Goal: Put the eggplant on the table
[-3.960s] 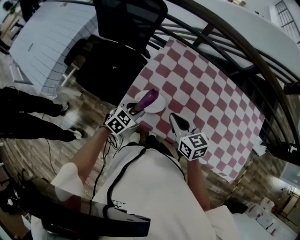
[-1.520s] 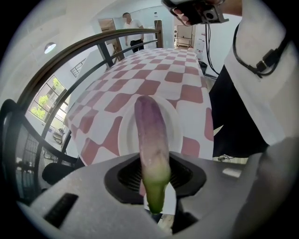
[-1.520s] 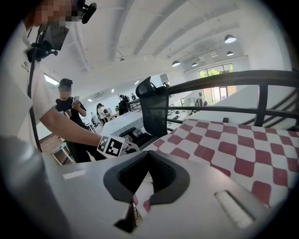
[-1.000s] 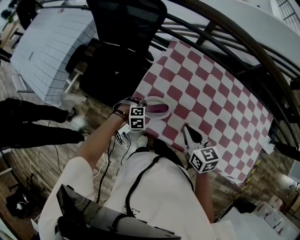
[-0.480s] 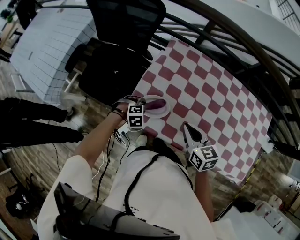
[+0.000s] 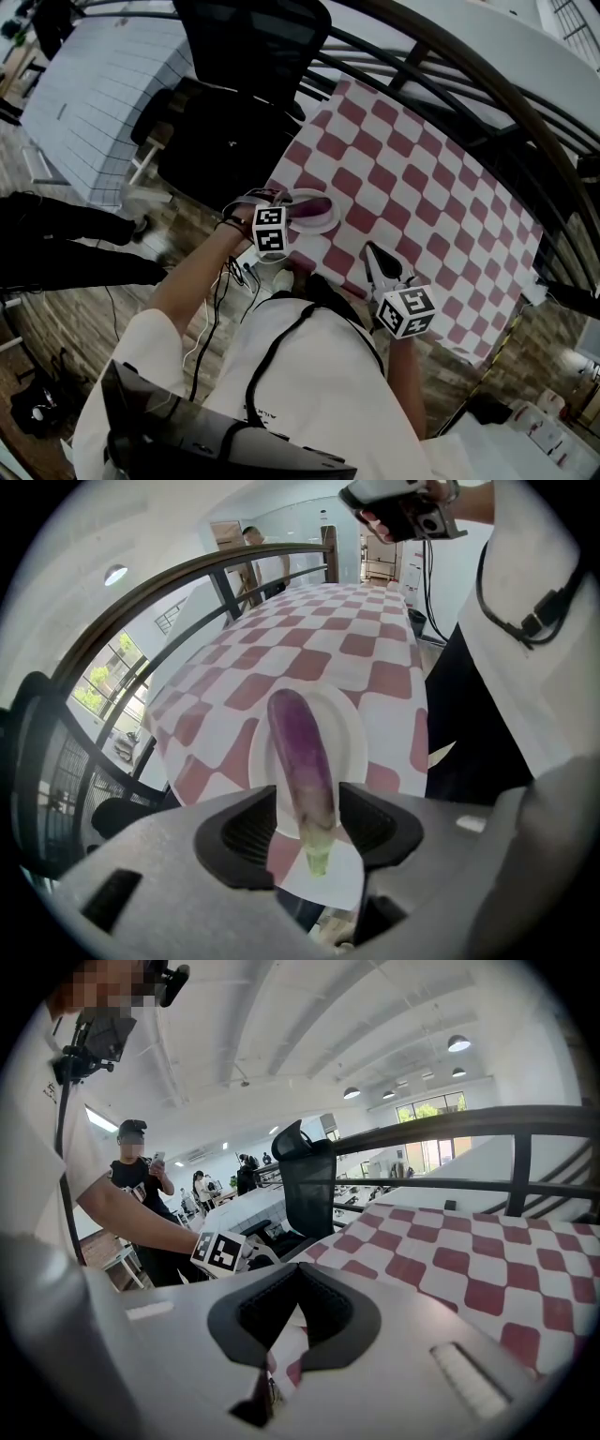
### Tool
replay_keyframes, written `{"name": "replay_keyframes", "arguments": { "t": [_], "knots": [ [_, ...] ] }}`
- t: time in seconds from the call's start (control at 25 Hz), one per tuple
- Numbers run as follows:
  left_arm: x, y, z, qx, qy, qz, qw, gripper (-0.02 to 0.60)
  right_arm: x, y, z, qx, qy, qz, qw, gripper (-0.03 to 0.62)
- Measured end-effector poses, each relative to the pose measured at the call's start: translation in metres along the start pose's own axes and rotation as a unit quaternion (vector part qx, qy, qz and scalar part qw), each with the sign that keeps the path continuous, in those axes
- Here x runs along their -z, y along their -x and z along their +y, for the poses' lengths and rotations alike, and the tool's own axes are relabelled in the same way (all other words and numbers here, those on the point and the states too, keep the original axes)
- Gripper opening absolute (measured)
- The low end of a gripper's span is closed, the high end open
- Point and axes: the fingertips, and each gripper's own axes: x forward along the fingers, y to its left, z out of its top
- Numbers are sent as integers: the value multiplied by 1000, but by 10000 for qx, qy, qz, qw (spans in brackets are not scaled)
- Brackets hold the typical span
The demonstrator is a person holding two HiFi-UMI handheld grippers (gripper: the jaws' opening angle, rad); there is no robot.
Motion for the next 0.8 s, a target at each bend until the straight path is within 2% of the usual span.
{"name": "replay_keyframes", "arguments": {
  "t": [0.24,0.48,0.64,0.72,0.8],
  "knots": [
    [-5,12,-1,-88,213,-155,9996,216,-5,-1,5,-47,49,-87,9999,6],
    [-9,32,-1,-280,874,-564,9942,166,-10,-2,15,-133,90,-211,9996,6],
    [-17,55,-1,-447,1339,-923,9857,144,-16,-4,23,-195,138,-322,9992,6],
    [-25,70,-2,-554,1638,-1198,9776,125,-18,-3,26,-219,177,-386,9989,6],
    [-34,86,-1,-681,1950,-1545,9662,100,-19,-1,30,-251,228,-438,9985,8]
  ]
}}
